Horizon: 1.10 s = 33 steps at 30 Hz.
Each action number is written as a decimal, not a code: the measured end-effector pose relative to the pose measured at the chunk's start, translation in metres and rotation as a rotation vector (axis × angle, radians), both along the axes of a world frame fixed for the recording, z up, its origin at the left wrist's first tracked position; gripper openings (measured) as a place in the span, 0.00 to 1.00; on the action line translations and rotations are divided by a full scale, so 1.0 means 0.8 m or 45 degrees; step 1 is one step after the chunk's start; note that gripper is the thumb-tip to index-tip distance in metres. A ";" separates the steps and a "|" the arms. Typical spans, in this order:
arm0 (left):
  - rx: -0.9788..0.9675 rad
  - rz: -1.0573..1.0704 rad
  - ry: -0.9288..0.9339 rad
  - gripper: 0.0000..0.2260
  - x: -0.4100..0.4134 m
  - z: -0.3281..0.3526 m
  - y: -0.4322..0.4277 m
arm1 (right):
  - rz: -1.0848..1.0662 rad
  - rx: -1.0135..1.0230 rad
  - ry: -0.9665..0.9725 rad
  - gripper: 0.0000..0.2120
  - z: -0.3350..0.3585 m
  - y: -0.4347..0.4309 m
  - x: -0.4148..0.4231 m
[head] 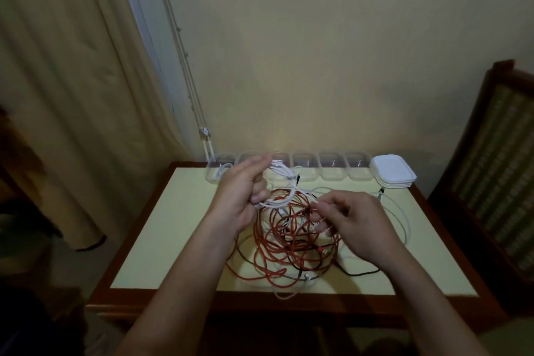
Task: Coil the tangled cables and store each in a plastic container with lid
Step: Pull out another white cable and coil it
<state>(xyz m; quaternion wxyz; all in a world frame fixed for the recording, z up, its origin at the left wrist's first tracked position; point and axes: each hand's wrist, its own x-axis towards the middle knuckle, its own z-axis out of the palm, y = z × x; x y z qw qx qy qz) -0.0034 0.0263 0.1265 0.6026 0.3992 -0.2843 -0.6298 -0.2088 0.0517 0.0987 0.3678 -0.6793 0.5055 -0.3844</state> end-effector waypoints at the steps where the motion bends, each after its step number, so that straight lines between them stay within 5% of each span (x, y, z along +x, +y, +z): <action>1: -0.010 0.032 0.029 0.11 0.009 0.004 -0.001 | -0.018 -0.044 0.062 0.07 -0.001 -0.001 -0.011; 12: 0.024 -0.042 0.336 0.06 0.015 0.022 0.004 | -0.119 -0.346 0.188 0.08 0.011 -0.019 -0.072; 17: 0.032 -0.140 0.550 0.07 0.003 0.023 0.002 | -0.082 -0.185 0.088 0.07 0.000 -0.020 -0.078; 22: 0.078 -0.202 0.737 0.07 -0.008 0.012 -0.001 | -0.104 -0.301 0.091 0.06 -0.024 -0.012 -0.062; 27: 0.107 -0.160 0.760 0.06 -0.014 0.010 -0.001 | -0.065 -0.262 0.055 0.12 -0.031 -0.001 -0.037; 33: 0.122 -0.127 0.718 0.06 -0.024 0.004 0.001 | 0.029 -0.217 -0.032 0.06 -0.030 0.002 -0.008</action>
